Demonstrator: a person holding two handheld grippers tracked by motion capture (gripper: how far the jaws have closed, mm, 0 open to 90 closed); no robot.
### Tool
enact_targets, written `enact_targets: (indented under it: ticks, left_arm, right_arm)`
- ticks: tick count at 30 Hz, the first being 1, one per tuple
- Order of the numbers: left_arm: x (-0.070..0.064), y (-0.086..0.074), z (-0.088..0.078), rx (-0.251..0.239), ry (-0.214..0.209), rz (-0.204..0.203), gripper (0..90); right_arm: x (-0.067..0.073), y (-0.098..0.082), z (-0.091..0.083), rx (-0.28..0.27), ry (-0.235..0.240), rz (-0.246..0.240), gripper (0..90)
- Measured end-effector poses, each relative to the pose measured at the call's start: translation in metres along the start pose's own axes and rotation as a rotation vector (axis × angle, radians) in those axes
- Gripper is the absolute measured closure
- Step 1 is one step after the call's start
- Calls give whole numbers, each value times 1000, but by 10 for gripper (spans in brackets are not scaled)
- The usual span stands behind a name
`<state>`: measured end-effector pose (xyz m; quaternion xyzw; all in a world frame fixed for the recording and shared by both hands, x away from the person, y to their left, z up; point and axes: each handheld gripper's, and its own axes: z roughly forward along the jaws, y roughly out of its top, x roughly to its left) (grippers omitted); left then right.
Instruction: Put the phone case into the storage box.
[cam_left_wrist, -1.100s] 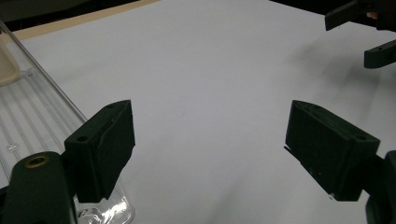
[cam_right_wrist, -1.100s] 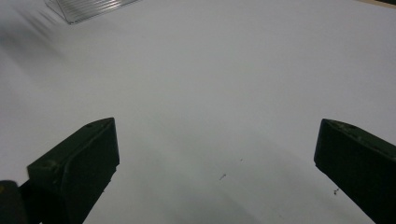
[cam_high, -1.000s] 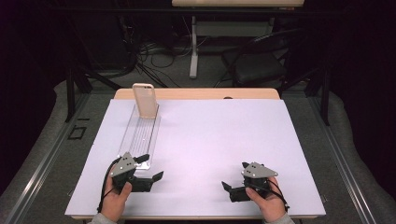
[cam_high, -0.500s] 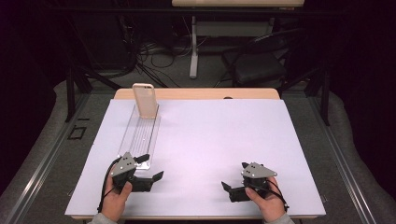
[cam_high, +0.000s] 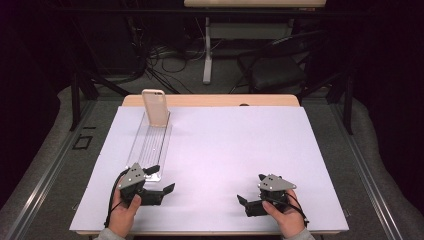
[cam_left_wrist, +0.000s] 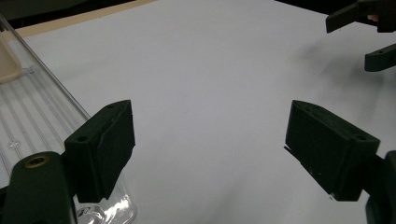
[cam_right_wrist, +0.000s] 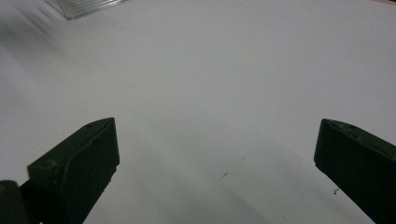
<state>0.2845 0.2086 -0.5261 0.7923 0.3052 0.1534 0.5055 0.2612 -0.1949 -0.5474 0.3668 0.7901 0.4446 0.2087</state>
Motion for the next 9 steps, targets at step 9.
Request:
enact_targets:
  ticks: [9]
  left_arm:
    - [0, 0, -1, 1, -1, 2, 159]
  right_arm:
    - [-1, 0, 0, 3, 1, 3, 0]
